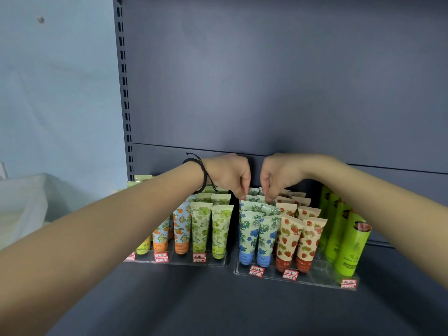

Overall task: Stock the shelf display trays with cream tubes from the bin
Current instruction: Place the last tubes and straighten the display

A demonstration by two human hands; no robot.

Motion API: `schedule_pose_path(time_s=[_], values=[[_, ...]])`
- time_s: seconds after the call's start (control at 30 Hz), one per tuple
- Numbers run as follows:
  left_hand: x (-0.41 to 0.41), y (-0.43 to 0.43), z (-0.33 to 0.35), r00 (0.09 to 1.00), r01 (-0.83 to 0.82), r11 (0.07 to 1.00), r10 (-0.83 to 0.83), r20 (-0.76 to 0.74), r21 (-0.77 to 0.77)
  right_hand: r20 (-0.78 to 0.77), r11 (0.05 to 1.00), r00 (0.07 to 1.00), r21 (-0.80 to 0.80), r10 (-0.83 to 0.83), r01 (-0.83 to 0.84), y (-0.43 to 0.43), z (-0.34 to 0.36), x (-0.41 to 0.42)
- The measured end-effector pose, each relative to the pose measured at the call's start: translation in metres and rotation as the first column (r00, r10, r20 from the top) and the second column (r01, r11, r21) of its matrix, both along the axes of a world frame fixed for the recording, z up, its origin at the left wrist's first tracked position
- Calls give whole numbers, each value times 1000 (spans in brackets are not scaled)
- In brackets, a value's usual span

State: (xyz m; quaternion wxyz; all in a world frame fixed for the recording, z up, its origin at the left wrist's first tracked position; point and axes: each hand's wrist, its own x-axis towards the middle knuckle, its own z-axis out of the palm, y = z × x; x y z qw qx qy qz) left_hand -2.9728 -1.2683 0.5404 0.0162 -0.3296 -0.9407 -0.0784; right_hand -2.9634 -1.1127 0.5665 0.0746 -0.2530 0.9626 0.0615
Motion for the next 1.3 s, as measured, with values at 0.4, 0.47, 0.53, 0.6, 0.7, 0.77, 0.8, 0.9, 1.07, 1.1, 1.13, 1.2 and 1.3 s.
schedule_pose_path(time_s=[0.4,0.47,0.53,0.6,0.7,0.77,0.8,0.9,1.07,1.1,1.13,1.2,1.3], values=[[11,22,11,990,20,991,-1,-139,132,-21,994,994,-15,-108,108,57,25,6],[13,35,8,986,72,988,-50,-157,134,-7,992,992,26,-123,123,60,18,8],[13,46,4,986,93,988,-73,-153,122,-9,991,991,26,-135,135,61,12,8],[12,54,0,986,91,992,-77,-150,91,-27,989,990,40,-140,141,59,8,7],[10,62,-6,982,67,997,-61,-178,26,-48,986,988,75,-144,147,56,5,6],[9,64,-8,980,50,999,-50,-191,-4,-42,986,989,84,-143,146,55,4,6],[9,64,-8,981,48,999,-48,-188,-6,-38,985,989,88,-143,146,55,4,6],[10,65,-8,982,45,999,-46,-182,-10,-29,986,989,80,-147,149,55,4,6],[11,64,-5,989,1,1000,-1,-146,-1,-23,988,988,4,-155,155,57,10,1],[11,62,-3,991,-22,999,25,-133,25,-44,987,987,-31,-157,155,58,12,-1],[10,60,0,990,-45,997,52,-127,62,-74,986,985,-69,-155,150,59,13,-4],[8,55,6,983,-82,989,101,-150,124,-124,983,981,-129,-149,133,58,11,-9],[8,45,12,971,-108,982,137,-194,153,-131,987,983,-110,-132,118,51,3,-14]])
